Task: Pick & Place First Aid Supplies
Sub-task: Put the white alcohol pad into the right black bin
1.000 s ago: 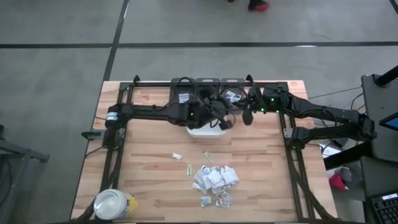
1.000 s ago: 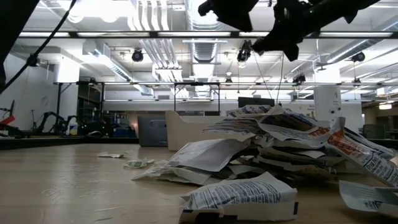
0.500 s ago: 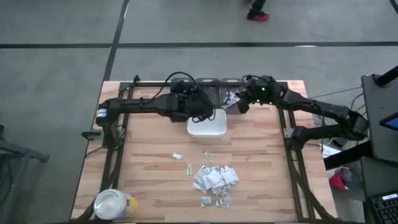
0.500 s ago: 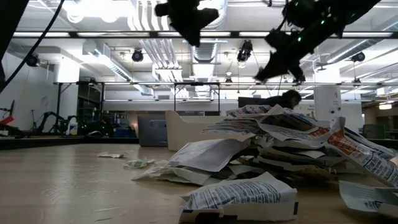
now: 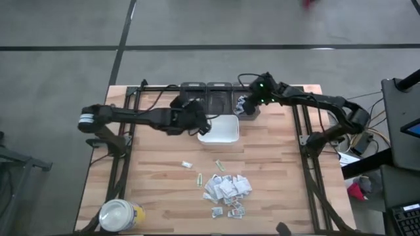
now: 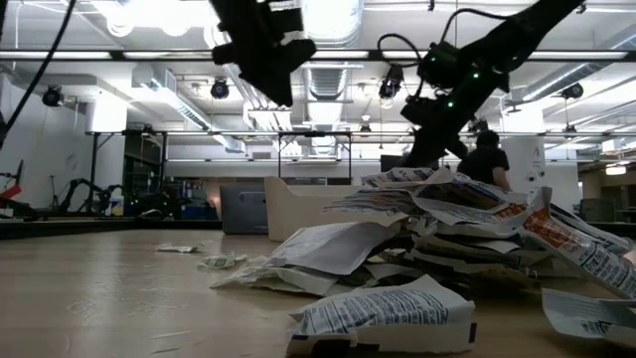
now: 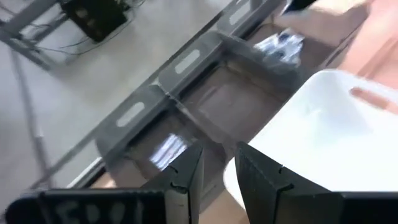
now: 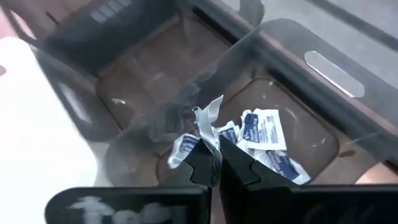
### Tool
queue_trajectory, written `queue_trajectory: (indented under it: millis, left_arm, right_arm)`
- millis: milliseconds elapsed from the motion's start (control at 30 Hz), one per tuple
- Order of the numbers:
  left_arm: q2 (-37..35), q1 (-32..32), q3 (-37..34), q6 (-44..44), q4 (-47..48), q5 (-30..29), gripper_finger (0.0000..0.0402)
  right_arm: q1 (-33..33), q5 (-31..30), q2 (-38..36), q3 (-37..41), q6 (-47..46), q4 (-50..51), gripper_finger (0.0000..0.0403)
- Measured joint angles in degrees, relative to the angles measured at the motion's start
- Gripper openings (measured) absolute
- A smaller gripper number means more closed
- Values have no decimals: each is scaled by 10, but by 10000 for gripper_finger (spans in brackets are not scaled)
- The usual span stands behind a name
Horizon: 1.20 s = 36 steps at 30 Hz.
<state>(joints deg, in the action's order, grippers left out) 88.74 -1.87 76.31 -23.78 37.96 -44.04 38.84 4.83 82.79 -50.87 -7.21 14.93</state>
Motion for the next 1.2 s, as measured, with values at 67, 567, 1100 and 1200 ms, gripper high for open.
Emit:
queue_trajectory:
  millis: [67,567,1100,1200]
  left_arm:
    - [-33,0,-52,0,-54,11,96]
    - [-273,0,-361,-3,-313,66,94]
    - [-409,0,-465,-4,-340,66,94]
    - [-411,0,-469,-4,-341,65,94]
  right_arm:
    - [2,1,27,-29,14,30,8]
    - [35,-2,181,-187,75,178,8]
    - [37,-2,238,-198,101,179,8]
    - [37,-2,238,-199,112,178,11]
